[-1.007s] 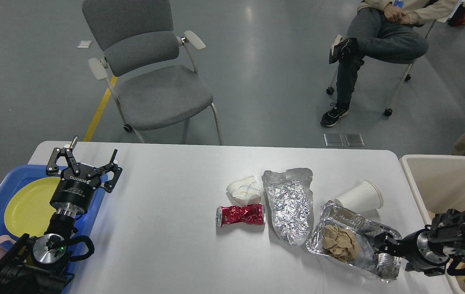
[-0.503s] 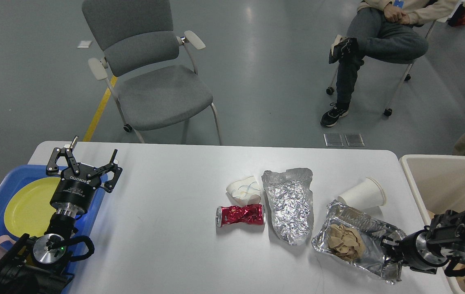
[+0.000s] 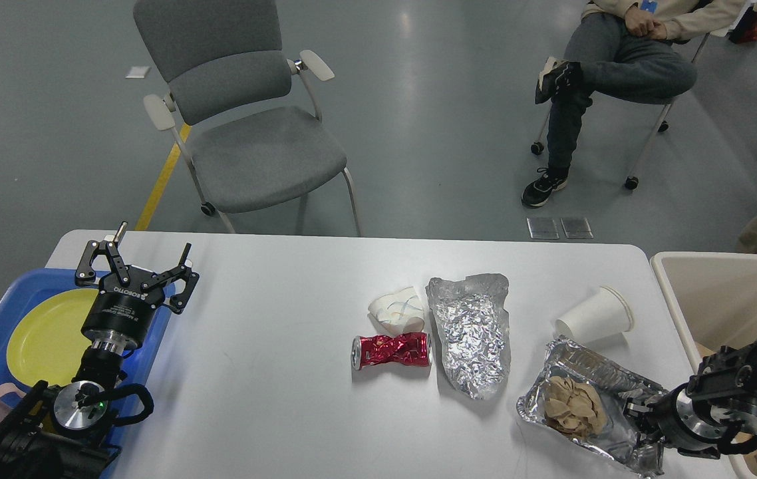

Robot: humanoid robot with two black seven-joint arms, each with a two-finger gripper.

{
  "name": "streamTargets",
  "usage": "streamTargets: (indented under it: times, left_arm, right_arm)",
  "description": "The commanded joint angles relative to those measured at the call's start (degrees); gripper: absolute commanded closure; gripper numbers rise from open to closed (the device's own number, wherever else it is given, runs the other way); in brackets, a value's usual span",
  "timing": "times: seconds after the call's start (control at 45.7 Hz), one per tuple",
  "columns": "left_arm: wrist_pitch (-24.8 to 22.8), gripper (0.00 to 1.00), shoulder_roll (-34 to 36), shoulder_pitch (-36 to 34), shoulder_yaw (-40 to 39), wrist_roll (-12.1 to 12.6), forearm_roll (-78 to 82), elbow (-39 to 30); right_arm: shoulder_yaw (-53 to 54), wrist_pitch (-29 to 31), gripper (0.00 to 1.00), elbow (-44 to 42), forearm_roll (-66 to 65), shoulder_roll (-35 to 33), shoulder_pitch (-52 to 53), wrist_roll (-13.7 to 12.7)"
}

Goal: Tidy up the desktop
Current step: 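Lift the foil tray and tip it into the white bin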

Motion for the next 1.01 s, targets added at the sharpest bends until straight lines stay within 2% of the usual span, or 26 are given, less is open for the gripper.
streamTargets:
  times: [0.0, 0.109, 0.175, 0.328, 0.503, 0.657, 0.744, 0.854, 0.985]
  left_arm:
    - [0.0, 0.04, 0.0, 0.0, 0.0, 0.0, 0.0, 0.0]
    - [0.0, 0.04, 0.0, 0.0, 0.0, 0.0, 0.0, 0.0]
    - [0.0, 0.04, 0.0, 0.0, 0.0, 0.0, 0.0, 0.0]
    - [0.0, 0.04, 0.0, 0.0, 0.0, 0.0, 0.0, 0.0]
    - [0.0, 0.04, 0.0, 0.0, 0.0, 0.0, 0.0, 0.0]
    - [0.0, 0.04, 0.0, 0.0, 0.0, 0.0, 0.0, 0.0]
    - [0.0, 0.04, 0.0, 0.0, 0.0, 0.0, 0.0, 0.0]
    - [0.0, 0.04, 0.0, 0.0, 0.0, 0.0, 0.0, 0.0]
    - [0.0, 0.04, 0.0, 0.0, 0.0, 0.0, 0.0, 0.0]
  right_arm:
    - [0.0, 0.2, 1.0, 0.1, 0.0, -0.2, 0.0, -0.1]
    - [0.0, 0.9, 1.0, 1.5, 0.2, -1.3, 1.4, 0.0]
    - [0.0, 1.9, 1.0, 4.3, 0.2, -4.3, 3.6, 0.1]
    - [-0.9, 8.4, 1.0, 12.6, 0.2, -13.1, 13.7, 0.1]
    - [-6.5, 16.3, 1.0, 16.7, 0.3, -18.2, 27.2, 0.1]
    - [-17.3, 20.3, 1.0, 22.0, 2.5, -17.6, 42.3, 0.1]
    - [-24.2, 21.6, 1.0, 24.9, 3.6, -14.5, 51.2, 0.1]
    - [-30.5, 22.1, 1.0, 28.2, 4.2, -10.1, 57.3, 0.3]
    - [-32.0, 23.0, 1.0, 29.7, 4.5, -10.0, 60.2, 0.3]
